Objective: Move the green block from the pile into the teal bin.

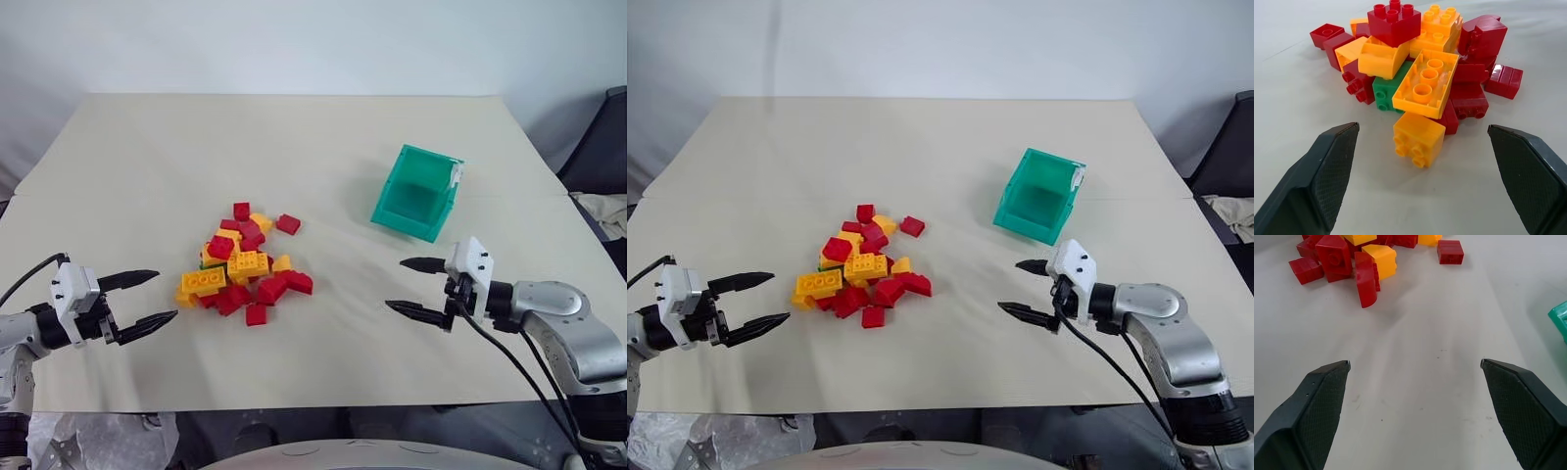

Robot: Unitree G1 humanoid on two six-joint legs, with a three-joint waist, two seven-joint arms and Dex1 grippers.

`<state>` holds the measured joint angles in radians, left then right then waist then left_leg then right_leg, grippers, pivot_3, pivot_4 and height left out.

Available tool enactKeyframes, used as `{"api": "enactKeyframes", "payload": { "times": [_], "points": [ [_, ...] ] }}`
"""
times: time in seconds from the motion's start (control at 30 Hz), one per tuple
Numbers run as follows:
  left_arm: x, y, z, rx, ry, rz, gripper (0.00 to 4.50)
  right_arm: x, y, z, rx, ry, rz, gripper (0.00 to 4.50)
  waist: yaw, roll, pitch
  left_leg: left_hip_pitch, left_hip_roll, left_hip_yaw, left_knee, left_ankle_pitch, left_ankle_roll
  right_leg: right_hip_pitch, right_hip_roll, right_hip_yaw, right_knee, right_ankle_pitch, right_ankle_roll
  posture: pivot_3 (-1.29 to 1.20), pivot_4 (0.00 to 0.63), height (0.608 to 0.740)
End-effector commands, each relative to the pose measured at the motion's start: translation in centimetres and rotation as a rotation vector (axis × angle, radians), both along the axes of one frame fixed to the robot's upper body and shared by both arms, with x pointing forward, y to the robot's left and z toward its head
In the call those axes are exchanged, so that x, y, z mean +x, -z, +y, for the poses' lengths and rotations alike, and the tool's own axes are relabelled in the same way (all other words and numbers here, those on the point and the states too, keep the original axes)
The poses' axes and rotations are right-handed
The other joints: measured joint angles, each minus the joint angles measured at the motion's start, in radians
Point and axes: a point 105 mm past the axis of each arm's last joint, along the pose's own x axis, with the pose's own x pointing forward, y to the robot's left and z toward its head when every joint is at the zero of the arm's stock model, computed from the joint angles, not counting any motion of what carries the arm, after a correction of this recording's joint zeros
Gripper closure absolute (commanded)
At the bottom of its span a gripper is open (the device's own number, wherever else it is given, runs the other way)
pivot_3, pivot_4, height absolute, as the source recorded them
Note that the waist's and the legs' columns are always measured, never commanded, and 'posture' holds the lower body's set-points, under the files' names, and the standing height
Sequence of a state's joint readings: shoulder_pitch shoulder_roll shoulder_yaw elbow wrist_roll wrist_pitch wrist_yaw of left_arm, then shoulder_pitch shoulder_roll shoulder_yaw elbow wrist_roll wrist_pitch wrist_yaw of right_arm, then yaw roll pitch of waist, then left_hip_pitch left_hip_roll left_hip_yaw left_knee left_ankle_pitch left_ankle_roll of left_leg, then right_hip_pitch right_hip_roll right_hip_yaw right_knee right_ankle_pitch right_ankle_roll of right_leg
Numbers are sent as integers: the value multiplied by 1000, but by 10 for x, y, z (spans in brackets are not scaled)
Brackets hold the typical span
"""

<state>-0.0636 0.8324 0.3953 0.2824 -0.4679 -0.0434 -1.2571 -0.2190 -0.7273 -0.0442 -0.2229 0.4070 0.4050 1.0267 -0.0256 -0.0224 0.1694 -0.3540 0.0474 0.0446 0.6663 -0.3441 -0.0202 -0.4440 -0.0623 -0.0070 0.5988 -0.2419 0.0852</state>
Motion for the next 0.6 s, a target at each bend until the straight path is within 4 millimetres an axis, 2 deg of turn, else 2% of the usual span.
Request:
{"api": "enactKeyframes", "payload": {
  "times": [0.03, 0.27, 0.4, 0.5, 0.6],
  "points": [
    [-2, -8, 2, -18, -3, -22, 0, 2, -10, 0, 4, -10, -46, 20, 0, 0, 0, 1, 0, 1, 0, 0, 0, 0, 0, 0, 0, 0, 0, 0, 150, 740],
    [14, -7, 14, -45, -180, 51, 0, 3, -17, 3, 23, -10, -71, 20, 1, 0, 0, 2, 0, 2, 0, 0, 0, 0, 0, 2, 2, 0, 0, 0, 150, 740],
    [6, -11, 0, -29, -39, 37, 0, 4, -21, 6, 36, -20, -80, 20, 1, 0, 0, 1, 0, 2, 0, 0, 0, 0, 0, 2, 2, 0, 0, 0, 150, 740],
    [8, -23, -9, -58, -19, 6, 585, 5, -28, 10, 56, -33, -96, 0, 1, 0, 0, 1, 0, 2, 0, 0, 0, 0, 0, 2, 2, 0, 0, 0, 150, 740],
    [4, -32, -28, -44, 96, -19, 1404, 3, -33, 17, 72, -63, -103, 0, 1, 0, 0, 2, 0, 2, 0, 0, -1, 0, 0, 3, 3, 0, 0, 0, 150, 740]
  ]
}}
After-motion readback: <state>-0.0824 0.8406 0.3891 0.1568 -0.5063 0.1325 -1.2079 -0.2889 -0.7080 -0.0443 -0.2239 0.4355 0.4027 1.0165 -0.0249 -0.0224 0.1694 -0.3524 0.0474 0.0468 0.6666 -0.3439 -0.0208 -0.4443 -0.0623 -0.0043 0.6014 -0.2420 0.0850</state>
